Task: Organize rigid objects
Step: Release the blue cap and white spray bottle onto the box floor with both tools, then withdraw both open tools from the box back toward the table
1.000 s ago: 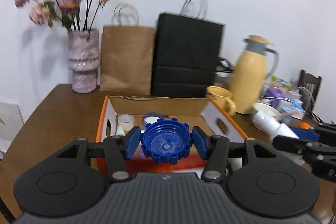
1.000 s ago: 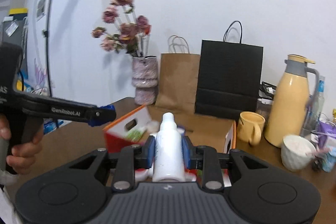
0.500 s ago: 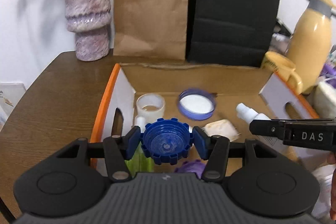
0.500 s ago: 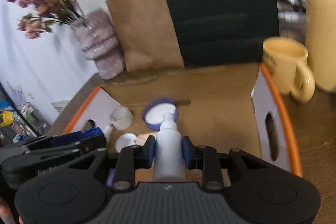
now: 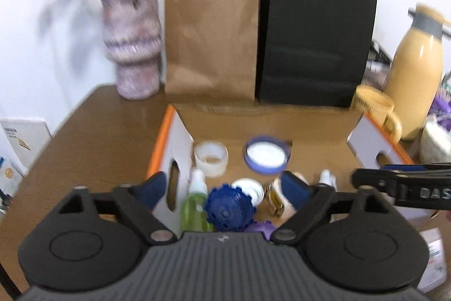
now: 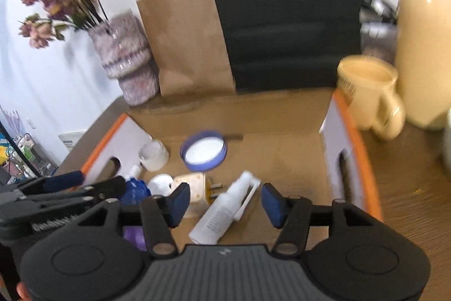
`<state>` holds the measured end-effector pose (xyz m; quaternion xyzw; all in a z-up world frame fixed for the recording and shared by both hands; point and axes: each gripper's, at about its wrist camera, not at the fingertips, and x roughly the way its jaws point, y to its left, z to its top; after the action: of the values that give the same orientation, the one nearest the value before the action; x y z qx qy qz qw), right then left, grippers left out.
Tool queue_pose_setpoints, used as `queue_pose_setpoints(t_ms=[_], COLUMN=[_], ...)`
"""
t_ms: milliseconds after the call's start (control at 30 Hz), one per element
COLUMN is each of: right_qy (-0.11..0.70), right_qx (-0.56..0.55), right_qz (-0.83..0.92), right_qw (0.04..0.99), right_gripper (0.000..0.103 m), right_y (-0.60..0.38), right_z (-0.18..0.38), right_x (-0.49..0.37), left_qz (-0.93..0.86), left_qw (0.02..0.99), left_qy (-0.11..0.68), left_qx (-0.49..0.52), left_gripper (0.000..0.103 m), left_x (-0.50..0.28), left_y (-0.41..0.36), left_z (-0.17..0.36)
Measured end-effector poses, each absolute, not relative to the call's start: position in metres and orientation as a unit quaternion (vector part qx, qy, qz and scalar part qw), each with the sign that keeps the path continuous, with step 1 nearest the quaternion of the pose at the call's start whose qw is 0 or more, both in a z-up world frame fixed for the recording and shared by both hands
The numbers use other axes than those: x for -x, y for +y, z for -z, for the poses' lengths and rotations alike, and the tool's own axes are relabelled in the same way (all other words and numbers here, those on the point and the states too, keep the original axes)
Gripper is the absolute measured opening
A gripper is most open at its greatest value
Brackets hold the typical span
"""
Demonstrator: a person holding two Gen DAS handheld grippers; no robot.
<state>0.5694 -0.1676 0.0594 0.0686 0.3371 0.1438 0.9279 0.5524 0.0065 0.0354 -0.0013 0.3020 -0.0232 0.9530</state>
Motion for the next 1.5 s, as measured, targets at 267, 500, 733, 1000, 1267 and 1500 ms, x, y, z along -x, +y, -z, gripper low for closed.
queue_pose_setpoints(t_ms=[267, 500, 733, 1000, 1267, 1500], right_qy=[0.286, 0.272, 0.252, 0.185, 0.144, 0.126], right_qx=[-0.012, -0.030, -0.036, -0.039, -0.025, 0.000], right_qz=[-0.115, -0.092, -0.102, -0.122, -0.131, -0.135], right_qw=[0.951, 0.957, 0.962, 0.974, 0.980, 0.983], right_gripper=[0.085, 0.086, 0.086, 0.086, 0.088, 0.094], right_y=[-0.207, -0.243, -0.249, -0.248, -0.243, -0.232], right_z=[-0.120, -0.132, -0.132, -0.104, -0.065, -0.040], right_x=[-0.495, -0.445, -0.392, -0.283, -0.163, -0.072], left_qz=[0.005, 0.008, 0.012, 0.025, -0.001, 0.008], left_qw=[0.967, 0.970, 0.975, 0.987, 0.996, 0.992], left_qy=[0.253, 0.241, 0.222, 0.157, 0.091, 0.122], left_qx=[-0.017, -0.009, -0.004, -0.012, -0.013, -0.020], left_gripper=[0.103, 0.103, 0.103, 0.103, 0.103, 0.103], left_x=[-0.479, -0.425, -0.373, -0.260, -0.133, -0.062], left_y=[0.013, 0.026, 0.034, 0.034, 0.036, 0.039], left_z=[-0.084, -0.106, -0.118, -0.096, -0.064, -0.029])
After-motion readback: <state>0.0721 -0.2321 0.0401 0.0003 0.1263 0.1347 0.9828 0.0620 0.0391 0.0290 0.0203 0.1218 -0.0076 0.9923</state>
